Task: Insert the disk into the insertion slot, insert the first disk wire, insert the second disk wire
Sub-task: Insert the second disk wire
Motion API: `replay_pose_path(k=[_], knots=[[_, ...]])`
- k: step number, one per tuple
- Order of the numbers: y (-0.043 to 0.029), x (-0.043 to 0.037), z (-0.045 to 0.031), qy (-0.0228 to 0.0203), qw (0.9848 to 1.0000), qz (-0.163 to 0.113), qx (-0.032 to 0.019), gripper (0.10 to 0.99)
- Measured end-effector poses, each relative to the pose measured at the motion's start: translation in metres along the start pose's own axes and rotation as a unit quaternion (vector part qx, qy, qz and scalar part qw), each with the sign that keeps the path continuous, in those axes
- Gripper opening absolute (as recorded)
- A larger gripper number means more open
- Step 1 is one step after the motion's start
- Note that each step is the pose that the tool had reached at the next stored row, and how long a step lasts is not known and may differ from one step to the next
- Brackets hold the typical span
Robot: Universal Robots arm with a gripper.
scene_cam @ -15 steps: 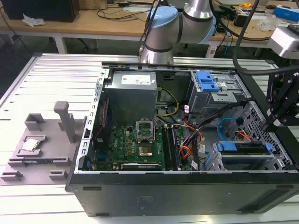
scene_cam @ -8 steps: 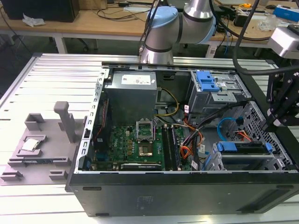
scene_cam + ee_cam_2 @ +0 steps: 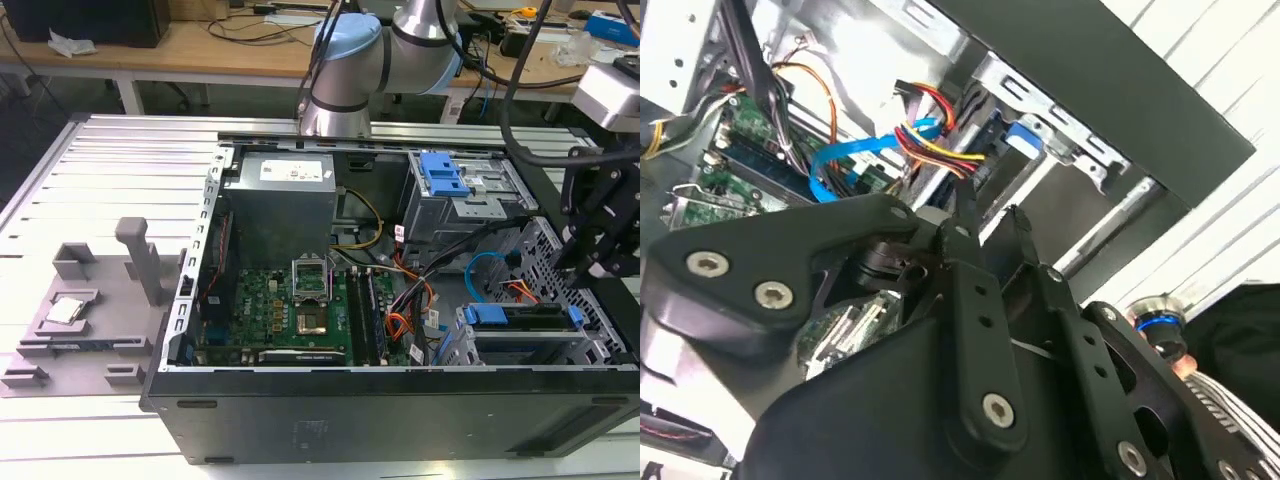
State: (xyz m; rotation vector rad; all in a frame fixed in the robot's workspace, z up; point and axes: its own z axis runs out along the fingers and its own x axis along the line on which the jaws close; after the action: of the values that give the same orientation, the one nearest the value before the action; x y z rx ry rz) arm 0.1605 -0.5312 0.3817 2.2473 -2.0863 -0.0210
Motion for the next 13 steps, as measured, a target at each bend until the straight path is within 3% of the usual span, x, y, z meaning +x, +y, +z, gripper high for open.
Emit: replay_pose_path(k=[2, 5, 7, 11, 13], knots=[[0.0010, -0.0158, 0.0013, 0.0002, 1.0000, -0.005, 0.0003, 0.302], [0.0041, -0.0271, 0.0034, 0.0005, 0.9999, -0.011, 0.0005, 0.302], [0.0066, -0.0288, 0.0045, 0.0008, 0.9999, -0.014, 0.0006, 0.302], [0.0243, -0.0303, 0.0086, 0.0017, 0.9996, -0.028, 0.0012, 0.302], [0.0279, -0.0307, 0.0094, 0.0018, 0.9995, -0.031, 0.0013, 0.302]])
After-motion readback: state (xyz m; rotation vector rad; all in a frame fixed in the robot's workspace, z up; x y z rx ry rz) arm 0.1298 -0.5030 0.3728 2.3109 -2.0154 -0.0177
